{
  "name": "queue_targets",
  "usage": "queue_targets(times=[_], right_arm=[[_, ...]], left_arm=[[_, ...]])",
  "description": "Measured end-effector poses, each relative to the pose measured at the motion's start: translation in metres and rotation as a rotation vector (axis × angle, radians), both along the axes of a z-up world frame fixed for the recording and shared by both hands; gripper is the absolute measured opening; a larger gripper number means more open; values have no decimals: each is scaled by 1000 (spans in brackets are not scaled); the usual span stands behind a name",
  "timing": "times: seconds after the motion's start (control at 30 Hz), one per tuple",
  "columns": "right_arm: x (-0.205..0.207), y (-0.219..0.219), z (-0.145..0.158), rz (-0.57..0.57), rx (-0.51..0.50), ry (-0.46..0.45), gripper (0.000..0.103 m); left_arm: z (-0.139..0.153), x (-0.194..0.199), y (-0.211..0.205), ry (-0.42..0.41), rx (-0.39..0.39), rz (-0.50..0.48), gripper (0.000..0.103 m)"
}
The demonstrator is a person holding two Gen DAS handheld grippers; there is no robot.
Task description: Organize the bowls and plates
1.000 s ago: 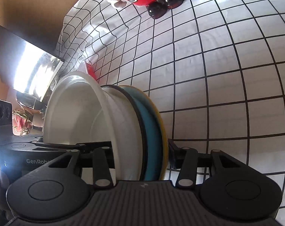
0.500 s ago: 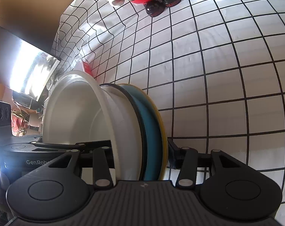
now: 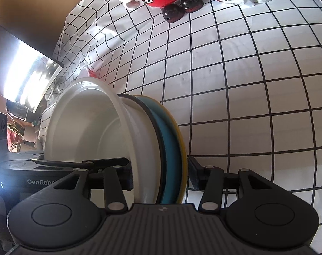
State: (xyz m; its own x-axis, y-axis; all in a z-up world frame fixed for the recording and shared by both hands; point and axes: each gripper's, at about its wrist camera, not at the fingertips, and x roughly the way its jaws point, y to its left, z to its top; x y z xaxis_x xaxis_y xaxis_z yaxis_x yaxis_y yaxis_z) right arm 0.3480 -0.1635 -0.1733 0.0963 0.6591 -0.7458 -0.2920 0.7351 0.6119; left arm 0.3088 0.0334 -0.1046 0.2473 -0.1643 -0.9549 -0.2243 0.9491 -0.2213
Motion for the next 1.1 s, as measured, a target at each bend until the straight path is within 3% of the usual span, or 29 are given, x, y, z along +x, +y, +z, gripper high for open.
queue_targets(times=[0.3, 1.1], right_arm=[[-5, 5, 12, 18, -81, -92, 47], [-5, 3, 12, 9, -81, -55, 48]], left_arm=[[1, 0, 0, 1, 1, -2, 65], [2, 2, -2, 14, 15, -36, 64]])
